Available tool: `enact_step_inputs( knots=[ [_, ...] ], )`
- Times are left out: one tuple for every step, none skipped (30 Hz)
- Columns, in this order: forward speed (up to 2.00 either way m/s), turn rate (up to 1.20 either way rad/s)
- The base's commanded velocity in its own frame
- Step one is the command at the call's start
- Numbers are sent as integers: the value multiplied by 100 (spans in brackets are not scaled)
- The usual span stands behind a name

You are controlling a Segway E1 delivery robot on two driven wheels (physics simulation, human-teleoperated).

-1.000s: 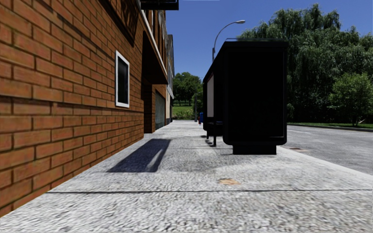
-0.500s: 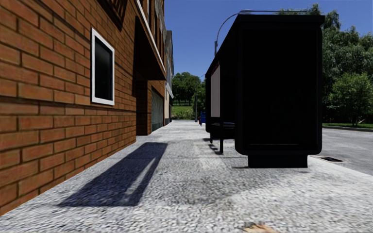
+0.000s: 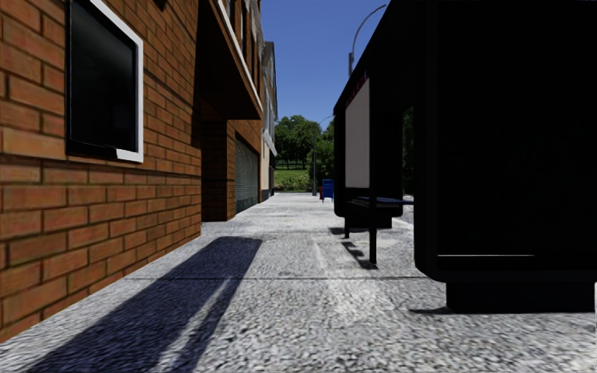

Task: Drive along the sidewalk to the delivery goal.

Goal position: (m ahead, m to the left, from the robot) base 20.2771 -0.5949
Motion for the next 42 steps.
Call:
enact_step_inputs(
  knots=[
    [200,0],
    [200,0],
    [200,0],
    [200,0],
    [200,0],
    [200,0],
    [200,0],
    [200,0],
    [200,0],
    [200,0],
    [200,0],
    [200,0],
    [200,0],
    [200,0],
    [200,0],
    [200,0],
    [200,0],
    [200,0],
    [200,0],
    [200,0],
    [200,0],
    [200,0],
    [200,0],
    [200,0],
    [200,0],
    [200,0],
    [200,0],
    [200,0],
    [200,0],
    [200,0],
    [200,0],
    [200,0],
    [200,0],
    [200,0],
    [200,0],
    [200,0],
    [200,0],
    [200,0],
    [200,0],
    [200,0],
    [200,0],
    [200,0]
  ],
)
